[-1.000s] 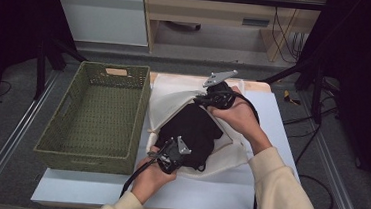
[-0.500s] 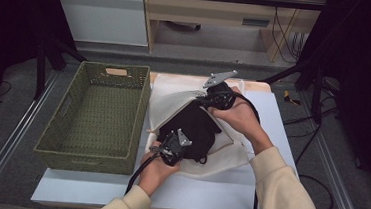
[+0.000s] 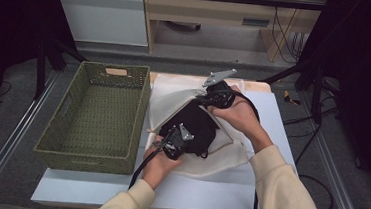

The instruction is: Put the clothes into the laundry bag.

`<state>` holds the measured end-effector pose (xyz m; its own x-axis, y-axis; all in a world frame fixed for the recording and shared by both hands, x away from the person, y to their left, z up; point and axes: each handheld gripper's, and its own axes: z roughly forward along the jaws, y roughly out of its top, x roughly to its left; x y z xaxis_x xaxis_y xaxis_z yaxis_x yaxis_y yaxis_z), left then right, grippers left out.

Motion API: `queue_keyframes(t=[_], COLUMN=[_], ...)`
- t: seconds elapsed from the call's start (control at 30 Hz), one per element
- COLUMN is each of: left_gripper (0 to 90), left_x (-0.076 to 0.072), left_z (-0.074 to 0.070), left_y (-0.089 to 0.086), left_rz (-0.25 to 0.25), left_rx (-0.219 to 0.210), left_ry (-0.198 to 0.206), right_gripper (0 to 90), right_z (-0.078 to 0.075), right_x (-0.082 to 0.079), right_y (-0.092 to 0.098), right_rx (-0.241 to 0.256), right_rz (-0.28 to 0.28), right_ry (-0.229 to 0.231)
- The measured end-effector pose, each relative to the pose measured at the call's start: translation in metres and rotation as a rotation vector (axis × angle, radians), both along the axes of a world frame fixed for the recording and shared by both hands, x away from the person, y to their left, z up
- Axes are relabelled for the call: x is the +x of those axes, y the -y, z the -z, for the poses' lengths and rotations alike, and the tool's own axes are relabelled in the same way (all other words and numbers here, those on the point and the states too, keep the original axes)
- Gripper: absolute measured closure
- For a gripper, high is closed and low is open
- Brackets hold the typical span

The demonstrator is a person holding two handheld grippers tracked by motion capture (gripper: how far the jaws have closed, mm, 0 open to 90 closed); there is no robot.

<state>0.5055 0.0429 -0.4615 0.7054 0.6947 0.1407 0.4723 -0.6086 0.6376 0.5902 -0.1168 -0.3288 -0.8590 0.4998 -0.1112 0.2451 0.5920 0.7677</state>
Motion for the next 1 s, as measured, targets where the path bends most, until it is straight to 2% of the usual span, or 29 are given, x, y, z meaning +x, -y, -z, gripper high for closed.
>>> queue_keyframes(t=[0.27, 0.8, 1.0], left_gripper=[90.0, 90.0, 90.0], left_x=[0.008, 0.012, 0.014], left_z=[0.001, 0.004, 0.003], left_y=[0.002, 0.005, 0.007], left_rz=[-0.020, -0.038, -0.042], left_rx=[0.001, -0.003, 0.009], left_ry=[0.023, 0.035, 0.041], right_gripper=[87.1, 87.1, 87.1], right_z=[0.000, 0.000, -0.001], right_x=[0.002, 0.005, 0.005], right_y=[-0.001, -0.001, -0.002], right_rx=[0.008, 0.011, 0.010], right_rz=[-0.003, 0.004, 0.000], right_ry=[-0.003, 0.000, 0.003])
